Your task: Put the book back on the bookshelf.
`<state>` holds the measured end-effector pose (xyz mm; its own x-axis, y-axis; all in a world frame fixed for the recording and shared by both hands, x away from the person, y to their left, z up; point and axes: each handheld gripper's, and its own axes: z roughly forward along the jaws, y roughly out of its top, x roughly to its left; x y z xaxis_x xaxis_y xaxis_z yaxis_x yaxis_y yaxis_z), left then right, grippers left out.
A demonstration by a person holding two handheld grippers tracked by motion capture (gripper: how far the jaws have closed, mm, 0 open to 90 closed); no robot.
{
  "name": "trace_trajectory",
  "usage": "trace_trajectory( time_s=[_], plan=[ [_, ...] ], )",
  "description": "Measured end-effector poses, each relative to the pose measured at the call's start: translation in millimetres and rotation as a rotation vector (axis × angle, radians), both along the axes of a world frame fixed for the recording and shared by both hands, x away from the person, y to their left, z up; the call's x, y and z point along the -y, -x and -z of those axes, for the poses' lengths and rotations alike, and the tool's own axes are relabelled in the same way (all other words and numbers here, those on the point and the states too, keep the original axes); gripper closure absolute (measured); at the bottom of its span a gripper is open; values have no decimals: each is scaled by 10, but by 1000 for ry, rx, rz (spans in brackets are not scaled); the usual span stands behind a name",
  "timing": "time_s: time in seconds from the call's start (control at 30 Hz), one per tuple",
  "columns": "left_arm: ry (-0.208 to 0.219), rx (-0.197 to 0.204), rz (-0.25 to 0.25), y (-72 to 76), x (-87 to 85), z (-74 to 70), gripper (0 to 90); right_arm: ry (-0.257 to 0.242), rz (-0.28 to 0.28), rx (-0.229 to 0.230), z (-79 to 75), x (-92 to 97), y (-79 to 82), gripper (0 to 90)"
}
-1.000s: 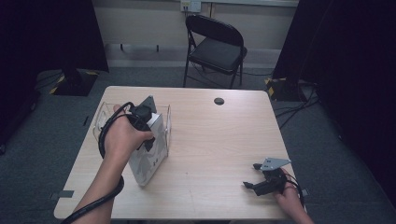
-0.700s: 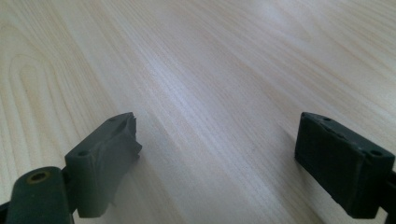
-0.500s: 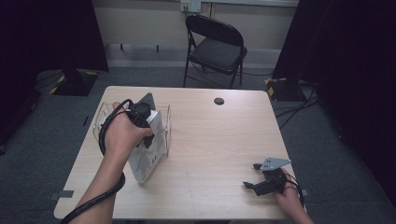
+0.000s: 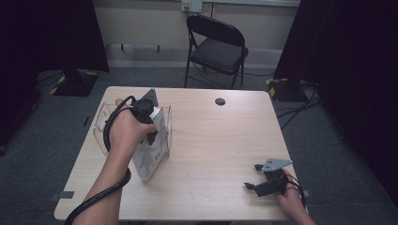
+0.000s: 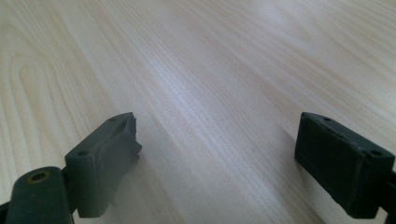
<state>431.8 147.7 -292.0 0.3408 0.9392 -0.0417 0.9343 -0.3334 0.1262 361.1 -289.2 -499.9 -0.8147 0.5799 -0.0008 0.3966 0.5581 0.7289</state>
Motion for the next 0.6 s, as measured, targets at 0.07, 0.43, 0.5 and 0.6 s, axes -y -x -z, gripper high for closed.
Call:
trace_trajectory(
  time_s=[0.07,0.43,0.5,0.6],
  plan=[
    [-7,-4,7,-16,-1,7,528,0,0,0,0,0,0,122],
    [6,8,-8,-86,8,13,529,0,0,0,0,0,0,122],
    [0,12,-7,-101,25,11,529,0,0,0,0,0,0,122],
    [-8,17,-15,-122,32,13,529,0,0,0,0,0,0,122]
  ],
)
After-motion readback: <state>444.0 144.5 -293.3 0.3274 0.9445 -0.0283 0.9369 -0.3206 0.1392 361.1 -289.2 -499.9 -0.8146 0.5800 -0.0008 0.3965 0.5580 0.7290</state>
